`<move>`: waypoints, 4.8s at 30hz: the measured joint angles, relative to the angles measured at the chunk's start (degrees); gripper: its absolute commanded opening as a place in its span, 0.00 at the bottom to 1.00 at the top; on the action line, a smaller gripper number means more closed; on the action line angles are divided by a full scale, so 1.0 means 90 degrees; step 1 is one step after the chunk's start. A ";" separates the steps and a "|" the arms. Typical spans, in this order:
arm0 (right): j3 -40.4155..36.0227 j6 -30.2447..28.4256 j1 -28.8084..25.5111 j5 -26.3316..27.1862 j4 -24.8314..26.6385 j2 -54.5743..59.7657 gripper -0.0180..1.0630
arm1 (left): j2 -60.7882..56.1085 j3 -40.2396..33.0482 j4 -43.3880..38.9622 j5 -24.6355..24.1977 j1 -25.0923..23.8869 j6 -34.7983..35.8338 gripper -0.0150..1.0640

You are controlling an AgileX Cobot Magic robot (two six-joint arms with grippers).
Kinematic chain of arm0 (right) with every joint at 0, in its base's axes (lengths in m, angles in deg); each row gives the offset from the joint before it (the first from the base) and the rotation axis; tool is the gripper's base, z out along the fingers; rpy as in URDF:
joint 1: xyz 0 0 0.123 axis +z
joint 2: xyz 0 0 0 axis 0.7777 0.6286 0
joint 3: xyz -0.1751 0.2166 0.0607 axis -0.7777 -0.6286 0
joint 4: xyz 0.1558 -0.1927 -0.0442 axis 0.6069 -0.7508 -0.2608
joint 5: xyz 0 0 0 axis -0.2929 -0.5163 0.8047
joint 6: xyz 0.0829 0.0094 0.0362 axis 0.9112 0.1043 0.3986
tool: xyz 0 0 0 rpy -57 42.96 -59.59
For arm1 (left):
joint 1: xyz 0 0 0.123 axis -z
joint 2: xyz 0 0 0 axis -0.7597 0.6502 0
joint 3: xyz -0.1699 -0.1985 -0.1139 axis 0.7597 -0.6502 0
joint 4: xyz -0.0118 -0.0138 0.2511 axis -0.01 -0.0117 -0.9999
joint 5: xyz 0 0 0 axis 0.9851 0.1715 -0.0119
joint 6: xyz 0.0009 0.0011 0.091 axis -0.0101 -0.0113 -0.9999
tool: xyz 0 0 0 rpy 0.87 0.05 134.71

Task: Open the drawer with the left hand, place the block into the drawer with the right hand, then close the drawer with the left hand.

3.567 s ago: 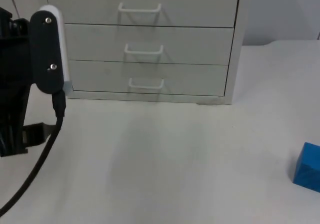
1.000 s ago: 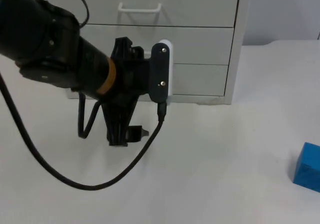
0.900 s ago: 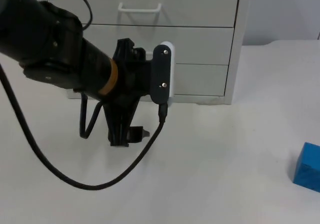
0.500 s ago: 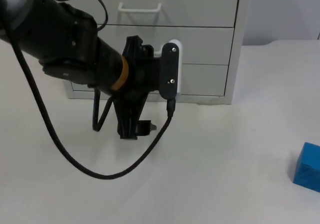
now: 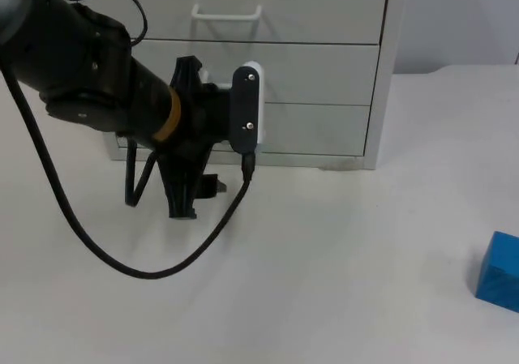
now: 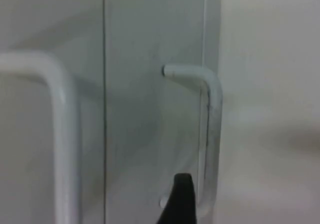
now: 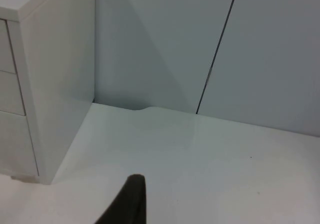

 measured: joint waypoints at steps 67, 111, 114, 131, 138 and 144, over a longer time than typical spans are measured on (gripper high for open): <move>0.0000 0.0262 0.0394 -0.0089 -0.0832 0.0134 0.98 | 0.0572 0.0780 0.1032 -0.0643 0.0225 -0.0255 0.01; 0.0000 0.0437 0.0394 -0.0089 -0.0832 0.0134 0.98 | -0.0189 -0.0176 0.1094 -0.1349 0.0855 -0.0020 0.01; 0.0000 0.0437 0.0394 -0.0089 -0.0832 0.0134 0.98 | -0.0441 -0.0559 0.1094 -0.1327 0.0992 -0.0005 0.01; 0.0000 0.0437 0.0394 -0.0089 -0.0557 0.0134 0.98 | -0.1207 -0.1578 0.1186 -0.1596 0.1598 0.0171 0.01; 0.0000 0.0449 0.0394 -0.0089 -0.0520 0.0134 0.98 | -0.1564 -0.2005 0.1242 -0.1480 0.1681 0.0328 0.01; 0.0000 0.0484 0.0394 -0.0089 -0.0414 0.0134 0.98 | -0.1751 -0.2155 0.1285 -0.1468 0.1822 0.0409 0.01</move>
